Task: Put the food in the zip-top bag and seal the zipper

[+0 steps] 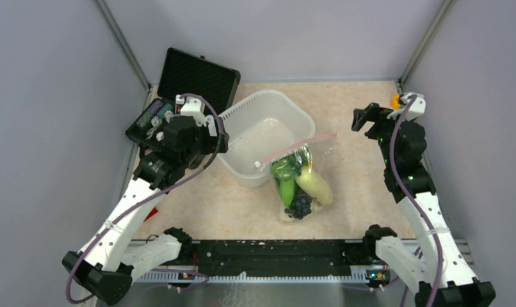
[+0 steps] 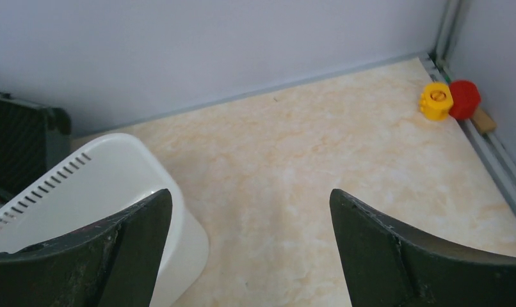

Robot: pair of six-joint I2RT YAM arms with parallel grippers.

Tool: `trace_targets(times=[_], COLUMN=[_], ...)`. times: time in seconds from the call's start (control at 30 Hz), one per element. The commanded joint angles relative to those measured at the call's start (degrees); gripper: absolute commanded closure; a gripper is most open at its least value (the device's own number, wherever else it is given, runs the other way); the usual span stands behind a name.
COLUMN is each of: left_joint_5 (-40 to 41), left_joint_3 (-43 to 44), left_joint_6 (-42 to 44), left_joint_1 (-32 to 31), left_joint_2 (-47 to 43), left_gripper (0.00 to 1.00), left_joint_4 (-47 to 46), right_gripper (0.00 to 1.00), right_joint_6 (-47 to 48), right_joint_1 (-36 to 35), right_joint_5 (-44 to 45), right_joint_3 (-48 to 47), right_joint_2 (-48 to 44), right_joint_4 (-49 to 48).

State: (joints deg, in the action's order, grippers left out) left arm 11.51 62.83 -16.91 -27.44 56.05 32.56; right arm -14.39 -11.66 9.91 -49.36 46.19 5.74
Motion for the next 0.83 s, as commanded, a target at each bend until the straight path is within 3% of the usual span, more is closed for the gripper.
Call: trace_targets(times=[0.0, 0.23, 0.5, 0.8], left_joint_5=[-0.5, 10.3, 19.6, 21.8], left_joint_3=[-0.4, 0.3, -3.3, -5.6], left_joint_6=[-4.8, -8.1, -9.2, -9.7], left_joint_1=[0.2, 0.2, 0.2, 0.3], left_joint_2=[-0.2, 0.9, -3.1, -5.4], left_gripper=[0.01, 0.01, 0.01, 0.01], left_joint_4=[-3.3, -1.7, -4.2, -5.2], right_gripper=[0.09, 0.08, 0.08, 0.09], right_joint_6=[-9.6, -15.6, -19.2, -18.6], right_joint_1=[7.8, 8.8, 8.8, 8.8], right_joint_5=[-8.8, -9.7, -1.2, -2.8], right_joint_3=[5.4, 11.8, 13.5, 14.0], right_joint_2=[0.4, 3.1, 1.7, -1.6], right_joint_4=[-0.1, -3.7, -2.6, -1.5])
